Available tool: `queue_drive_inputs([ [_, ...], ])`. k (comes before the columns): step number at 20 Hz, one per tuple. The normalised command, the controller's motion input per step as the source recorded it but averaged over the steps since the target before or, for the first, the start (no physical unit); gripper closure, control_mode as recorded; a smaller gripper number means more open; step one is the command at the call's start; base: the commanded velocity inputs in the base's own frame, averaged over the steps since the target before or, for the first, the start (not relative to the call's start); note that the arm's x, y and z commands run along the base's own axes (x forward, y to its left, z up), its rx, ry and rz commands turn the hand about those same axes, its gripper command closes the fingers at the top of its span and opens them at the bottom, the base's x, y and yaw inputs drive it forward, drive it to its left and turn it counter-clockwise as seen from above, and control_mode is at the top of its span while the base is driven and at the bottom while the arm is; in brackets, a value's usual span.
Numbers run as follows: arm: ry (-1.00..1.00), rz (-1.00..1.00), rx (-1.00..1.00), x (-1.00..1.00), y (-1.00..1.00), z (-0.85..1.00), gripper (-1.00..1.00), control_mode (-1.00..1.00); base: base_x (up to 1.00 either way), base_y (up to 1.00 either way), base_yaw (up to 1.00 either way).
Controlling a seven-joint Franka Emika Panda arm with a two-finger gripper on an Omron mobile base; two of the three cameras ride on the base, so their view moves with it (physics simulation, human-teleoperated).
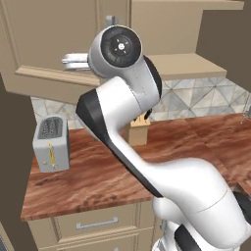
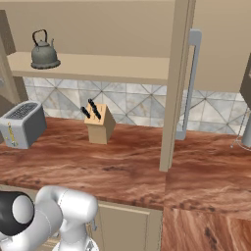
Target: Open the cabinet, pick the kettle from the cabinet, and place it in the sink.
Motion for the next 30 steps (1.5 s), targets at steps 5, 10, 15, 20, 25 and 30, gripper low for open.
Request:
queue_drive_inputs([
  [5,0.04,0.0,0.0,-0.13,1.0,-0.51,1.0,-1.0,0.0,0.0,0.0],
  [10,0.03,0.0,-0.01,-0.11,0.94,-0.47,-1.0,-1.0,0.0,0.0,0.0],
  [15,0.0,-0.03,-0.05,-0.07,0.54,-0.07,-1.0,-1.0,0.0,0.0,0.0],
  [20,0.0,-0.04,-0.03,0.0,0.17,0.0,-1.0,-1.0,0.0,0.0,0.0],
  [25,0.0,-0.04,-0.04,0.0,0.0,0.0,-1.0,-1.0,0.0,0.0,0.0],
  [30,0.0,-0.06,-0.02,0.0,0.0,0.0,-1.0,-1.0,0.0,0.0,0.0],
])
